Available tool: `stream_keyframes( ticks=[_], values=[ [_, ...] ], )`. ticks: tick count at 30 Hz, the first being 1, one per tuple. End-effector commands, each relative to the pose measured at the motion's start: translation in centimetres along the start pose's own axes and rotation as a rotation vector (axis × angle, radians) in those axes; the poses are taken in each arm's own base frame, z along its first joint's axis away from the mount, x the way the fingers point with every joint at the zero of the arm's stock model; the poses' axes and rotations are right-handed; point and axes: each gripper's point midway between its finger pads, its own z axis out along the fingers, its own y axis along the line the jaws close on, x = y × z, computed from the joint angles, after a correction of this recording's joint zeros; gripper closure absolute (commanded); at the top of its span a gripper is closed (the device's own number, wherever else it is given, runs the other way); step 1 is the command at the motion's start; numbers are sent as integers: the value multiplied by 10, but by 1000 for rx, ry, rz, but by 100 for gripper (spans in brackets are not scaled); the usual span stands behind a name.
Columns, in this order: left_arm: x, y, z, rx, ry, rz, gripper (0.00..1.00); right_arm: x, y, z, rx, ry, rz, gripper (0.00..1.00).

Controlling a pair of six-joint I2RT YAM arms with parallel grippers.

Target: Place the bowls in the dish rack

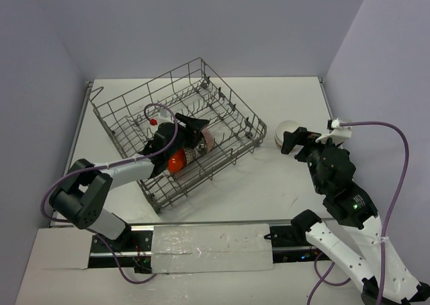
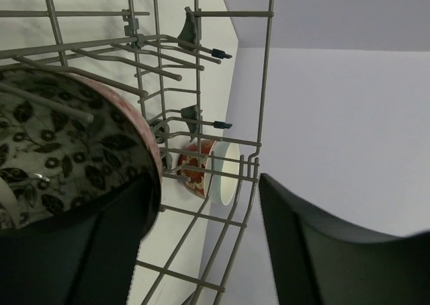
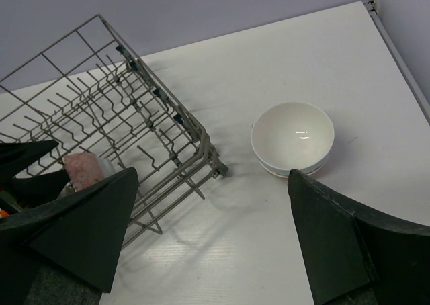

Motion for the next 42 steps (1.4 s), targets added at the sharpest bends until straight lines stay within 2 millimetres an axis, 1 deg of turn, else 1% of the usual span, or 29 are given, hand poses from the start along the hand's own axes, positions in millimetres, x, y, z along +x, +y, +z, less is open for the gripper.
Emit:
stream_keyframes(
  ticks=[1,3,4,6,12,15,16,18,19,21,22,23,24,25,26,27,28,29,31,32,33,34,35,36,38,39,40,41,42],
  values=[
    [-3,-14,-4,17,-12,-35,26,-10,1,0,-1,-41,16,0],
    [-4,-22,-6,18,-15,-36,20,-11,2,0,-3,-42,19,0],
    [-4,-18,-7,-6,-14,-31,15,-10,2,0,-4,-40,19,0],
    [-7,-30,-7,-19,-20,-25,9,-11,3,1,-5,-38,19,0],
    [-14,-40,-10,-94,-38,19,1,-13,4,0,-6,-38,22,0],
    [-15,-50,-13,-110,-32,62,1,-12,1,1,16,-35,31,0],
    [-16,-59,-15,-96,-31,77,1,-10,-1,2,31,-26,31,0],
    [-17,-68,-21,-84,-25,153,1,-4,-6,8,88,-2,43,0],
    [-18,-80,-23,-60,-24,188,1,-1,-9,9,114,18,39,0],
    [-21,-95,-32,-29,-33,327,1,7,-17,17,197,48,52,0],
    [-22,-108,-36,4,-38,382,1,8,-23,20,235,54,59,0],
    [-28,-120,-44,35,-64,492,1,17,-28,26,275,84,69,0],
    [-30,-126,-51,34,-75,555,1,21,-29,29,285,106,81,0],
    [-34,-133,-56,50,-93,618,1,26,-39,36,335,128,92,0],
    [-41,-142,-67,73,-121,740,1,29,-42,40,351,137,125,1],
    [-45,-146,-72,78,-134,802,1,35,-42,45,352,162,145,1],
    [-51,-148,-78,79,-152,918,1,41,-52,53,407,183,169,1],
    [-55,-153,-88,89,-171,965,1,46,-56,57,426,197,181,0],
    [-57,-152,-97,97,-164,1087,1,61,-63,70,474,252,197,0],
    [-62,-154,-106,102,-183,1189,1,63,-73,74,516,250,235,0],
    [-61,-152,-109,110,-167,1241,1,67,-78,78,537,259,251,0],
    [-59,-142,-111,100,-143,1291,1,76,-80,86,549,290,267,0],
    [-62,-143,-119,108,-151,1364,1,76,-90,90,582,287,311,1],
    [-60,-131,-119,100,-130,1393,1,79,-93,94,591,297,332,2],
    [-62,-130,-130,130,-155,1442,1,89,-103,106,627,320,378,3],
    [-58,-115,-129,125,-135,1449,1,93,-106,109,638,328,384,5],
    [-59,-113,-131,132,-142,1492,1,96,-109,117,650,332,383,5],
    [-60,-117,-137,156,-170,1487,1,97,-112,120,669,323,385,8],
    [-60,-108,-136,146,-161,1494,1,96,-113,125,668,322,386,11]
  ],
)
